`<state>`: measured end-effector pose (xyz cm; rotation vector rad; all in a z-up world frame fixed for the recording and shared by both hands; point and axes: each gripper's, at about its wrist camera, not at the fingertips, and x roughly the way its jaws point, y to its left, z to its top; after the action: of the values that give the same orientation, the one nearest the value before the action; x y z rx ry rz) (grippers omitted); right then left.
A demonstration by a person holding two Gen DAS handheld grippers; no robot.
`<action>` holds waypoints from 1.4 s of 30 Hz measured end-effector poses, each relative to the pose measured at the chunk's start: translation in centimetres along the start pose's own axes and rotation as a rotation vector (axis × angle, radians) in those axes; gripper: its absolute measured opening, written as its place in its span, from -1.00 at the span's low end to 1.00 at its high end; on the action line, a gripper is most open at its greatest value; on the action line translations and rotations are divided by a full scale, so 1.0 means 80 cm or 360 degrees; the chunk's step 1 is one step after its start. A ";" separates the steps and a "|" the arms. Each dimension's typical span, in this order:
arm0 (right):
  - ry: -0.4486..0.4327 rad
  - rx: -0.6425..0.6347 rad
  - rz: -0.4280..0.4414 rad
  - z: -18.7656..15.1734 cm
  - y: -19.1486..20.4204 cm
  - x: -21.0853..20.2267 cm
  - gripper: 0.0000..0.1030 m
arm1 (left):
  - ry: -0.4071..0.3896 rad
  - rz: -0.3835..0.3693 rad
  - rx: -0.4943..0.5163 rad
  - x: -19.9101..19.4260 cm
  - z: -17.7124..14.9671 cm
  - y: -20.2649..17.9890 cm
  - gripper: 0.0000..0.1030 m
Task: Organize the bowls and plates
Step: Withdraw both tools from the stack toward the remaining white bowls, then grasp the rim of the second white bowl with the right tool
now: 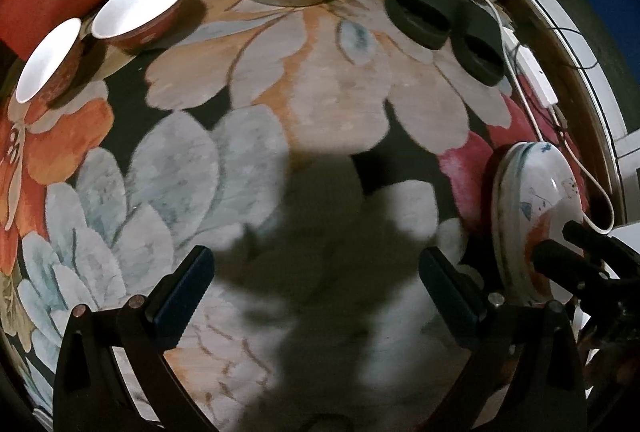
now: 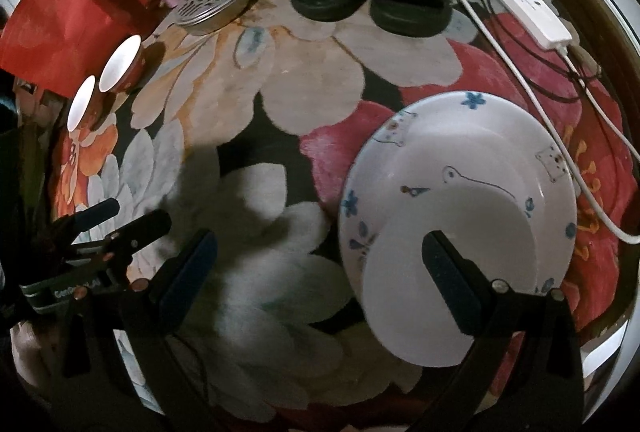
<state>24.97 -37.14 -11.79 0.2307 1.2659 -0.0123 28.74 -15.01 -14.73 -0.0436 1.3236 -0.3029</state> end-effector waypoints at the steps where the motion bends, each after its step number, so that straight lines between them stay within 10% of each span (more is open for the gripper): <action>1: 0.0002 -0.0011 0.0000 0.002 0.005 0.002 1.00 | -0.0001 0.0003 -0.0007 0.000 -0.001 0.005 0.99; 30: 0.0204 -0.0422 0.0034 0.032 0.149 0.063 1.00 | -0.0074 0.0120 -0.0299 -0.030 -0.013 0.179 0.99; 42: 0.0297 -0.0382 0.0175 0.114 0.232 0.118 1.00 | -0.0167 0.0152 -0.0505 -0.050 -0.026 0.285 0.99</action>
<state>38.93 -19.53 -15.10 0.0948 1.4248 0.2595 30.32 8.15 -16.08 -0.2593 1.2548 -0.0072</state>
